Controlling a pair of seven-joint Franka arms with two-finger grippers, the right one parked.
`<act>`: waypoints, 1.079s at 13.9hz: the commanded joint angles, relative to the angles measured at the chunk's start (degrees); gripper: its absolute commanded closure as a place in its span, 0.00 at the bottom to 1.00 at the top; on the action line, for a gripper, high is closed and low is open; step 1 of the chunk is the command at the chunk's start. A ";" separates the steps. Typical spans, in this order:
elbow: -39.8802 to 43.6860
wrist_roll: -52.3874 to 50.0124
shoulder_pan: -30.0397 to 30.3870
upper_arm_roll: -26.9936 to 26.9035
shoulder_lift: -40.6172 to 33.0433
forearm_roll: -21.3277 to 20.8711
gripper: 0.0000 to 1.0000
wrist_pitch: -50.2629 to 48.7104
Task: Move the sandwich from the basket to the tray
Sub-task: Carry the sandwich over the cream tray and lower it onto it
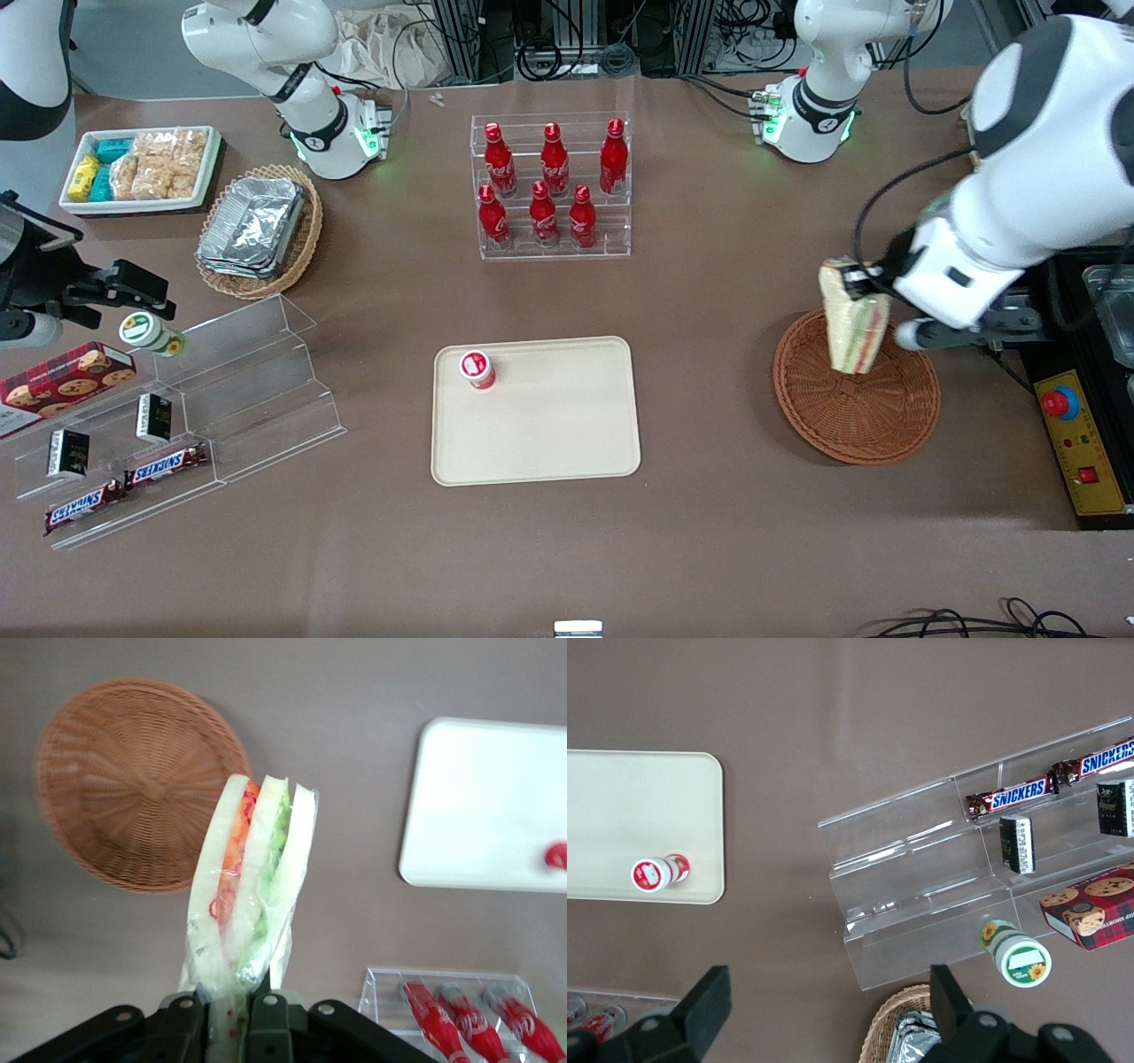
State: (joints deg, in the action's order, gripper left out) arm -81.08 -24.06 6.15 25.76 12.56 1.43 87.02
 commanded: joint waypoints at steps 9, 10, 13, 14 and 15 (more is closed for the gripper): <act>0.57 -12.91 -15.19 3.07 18.70 -10.11 1.00 20.01; 0.74 -14.94 -16.51 3.07 21.08 -12.57 1.00 22.03; 0.83 -19.69 -18.98 2.98 27.24 -17.77 1.00 29.32; 0.83 -20.05 -19.07 2.98 28.65 -18.04 1.00 31.17; 0.83 -20.15 -19.76 2.98 29.45 -18.04 1.00 32.58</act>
State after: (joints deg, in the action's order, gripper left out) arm -82.22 -42.76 -12.85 28.75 39.93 -15.10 118.04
